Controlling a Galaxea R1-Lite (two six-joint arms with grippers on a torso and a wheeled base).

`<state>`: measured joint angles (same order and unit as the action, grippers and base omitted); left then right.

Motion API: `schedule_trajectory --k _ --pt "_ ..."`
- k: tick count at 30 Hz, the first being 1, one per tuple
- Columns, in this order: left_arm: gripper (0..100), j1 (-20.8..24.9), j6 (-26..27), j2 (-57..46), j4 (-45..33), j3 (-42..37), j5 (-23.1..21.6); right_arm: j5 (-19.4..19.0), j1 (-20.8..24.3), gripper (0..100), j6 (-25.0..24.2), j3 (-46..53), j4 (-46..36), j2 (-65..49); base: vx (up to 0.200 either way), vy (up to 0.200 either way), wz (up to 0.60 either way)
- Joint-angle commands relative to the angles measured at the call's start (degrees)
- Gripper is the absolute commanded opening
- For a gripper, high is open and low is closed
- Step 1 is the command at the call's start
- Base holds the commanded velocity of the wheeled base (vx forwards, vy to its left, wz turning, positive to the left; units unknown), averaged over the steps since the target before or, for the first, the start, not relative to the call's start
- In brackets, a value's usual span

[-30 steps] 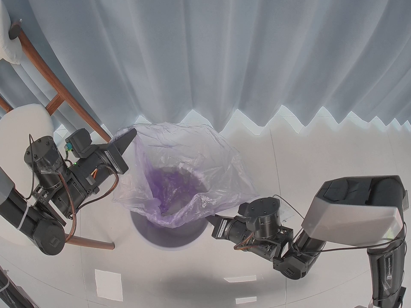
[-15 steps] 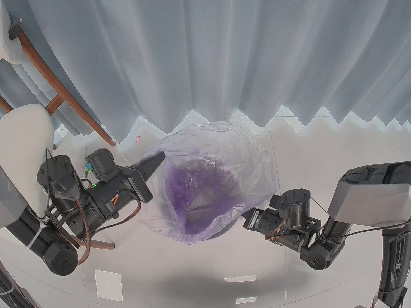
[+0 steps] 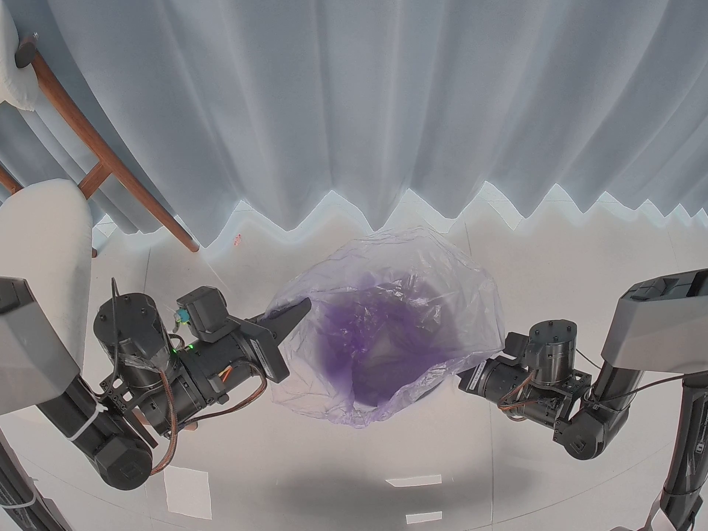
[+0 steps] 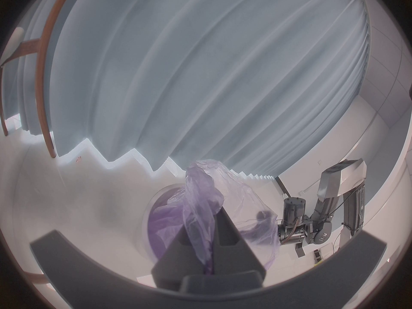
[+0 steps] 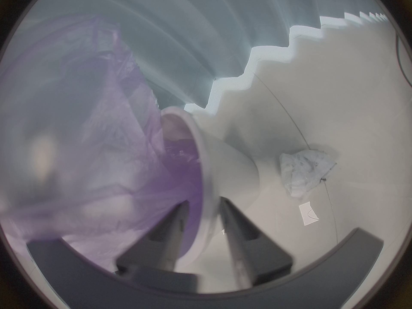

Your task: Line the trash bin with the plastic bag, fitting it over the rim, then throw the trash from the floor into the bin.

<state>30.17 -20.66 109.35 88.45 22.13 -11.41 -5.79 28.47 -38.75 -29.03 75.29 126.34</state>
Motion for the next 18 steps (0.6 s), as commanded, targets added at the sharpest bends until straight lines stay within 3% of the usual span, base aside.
schedule_trajectory --k 1,9,15,18 --pt "0 -0.4 -0.1 1.5 0.1 -0.1 -0.1 -0.3 0.3 100 -0.1 2.0 1.3 -0.2 0.0 0.0 0.0" --pt "0 -0.6 0.0 1.1 0.1 0.4 -0.2 -1.6 2.4 100 0.7 12.8 5.0 -4.0 0.0 0.0 0.0" --pt "0 -0.7 0.0 0.9 0.1 0.5 -0.2 -2.6 4.7 100 5.7 23.8 10.4 -12.2 0.0 0.0 0.0" --pt "0 -0.7 -0.1 0.1 0.1 0.3 -0.4 -3.6 5.1 100 5.9 26.6 11.3 -16.8 0.0 0.0 0.0"
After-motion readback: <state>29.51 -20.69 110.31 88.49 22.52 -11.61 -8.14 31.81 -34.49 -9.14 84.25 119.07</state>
